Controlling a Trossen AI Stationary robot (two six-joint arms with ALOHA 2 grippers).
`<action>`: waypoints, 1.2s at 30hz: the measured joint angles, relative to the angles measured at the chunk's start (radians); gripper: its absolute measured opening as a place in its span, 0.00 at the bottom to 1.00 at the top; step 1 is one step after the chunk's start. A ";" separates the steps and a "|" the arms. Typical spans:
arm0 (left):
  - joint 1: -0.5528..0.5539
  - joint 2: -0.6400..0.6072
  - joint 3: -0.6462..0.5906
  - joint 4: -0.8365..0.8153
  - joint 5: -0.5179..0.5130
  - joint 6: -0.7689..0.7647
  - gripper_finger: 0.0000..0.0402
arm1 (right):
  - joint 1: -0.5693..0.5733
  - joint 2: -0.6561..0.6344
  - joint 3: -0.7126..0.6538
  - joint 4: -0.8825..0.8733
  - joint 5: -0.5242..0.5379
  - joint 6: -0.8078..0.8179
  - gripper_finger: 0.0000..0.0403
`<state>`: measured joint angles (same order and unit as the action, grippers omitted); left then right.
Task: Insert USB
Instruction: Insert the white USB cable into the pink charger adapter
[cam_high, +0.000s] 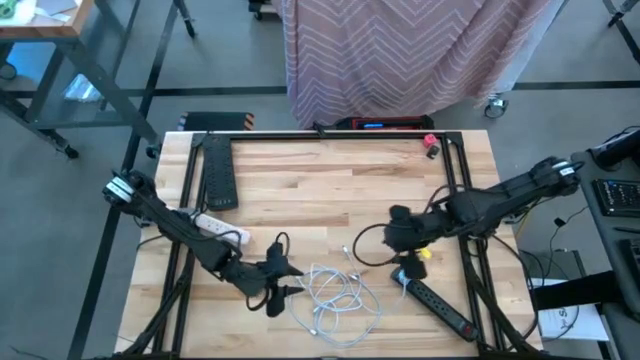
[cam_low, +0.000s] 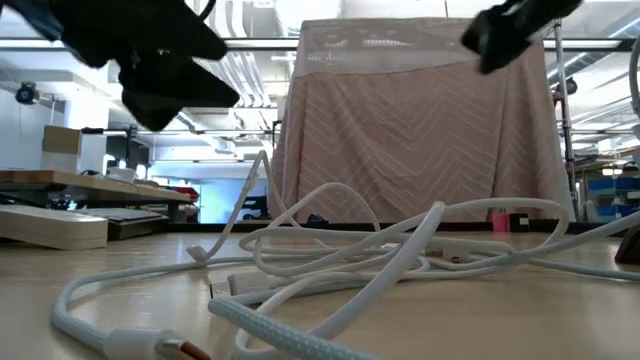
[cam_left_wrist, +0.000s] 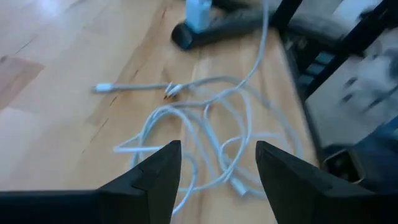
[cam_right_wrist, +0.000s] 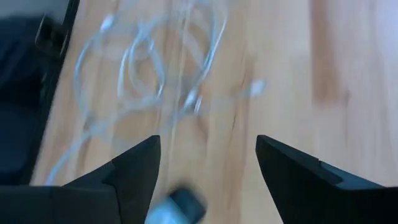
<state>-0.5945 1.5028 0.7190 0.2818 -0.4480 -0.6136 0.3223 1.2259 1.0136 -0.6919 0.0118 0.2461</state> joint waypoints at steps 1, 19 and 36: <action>0.000 0.000 -0.032 0.076 -0.003 0.001 0.49 | 0.000 0.012 -0.022 0.066 0.014 -0.010 0.62; -0.005 0.165 -0.019 0.088 -0.007 -0.024 0.43 | 0.003 0.456 -0.167 0.726 0.006 -0.099 0.50; -0.009 0.163 -0.013 0.044 -0.009 -0.077 0.35 | 0.112 0.665 0.043 0.723 -0.050 -0.154 0.49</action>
<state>-0.6039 1.6657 0.7065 0.3257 -0.4572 -0.6907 0.4345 1.8907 1.0563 0.0312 -0.0387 0.0917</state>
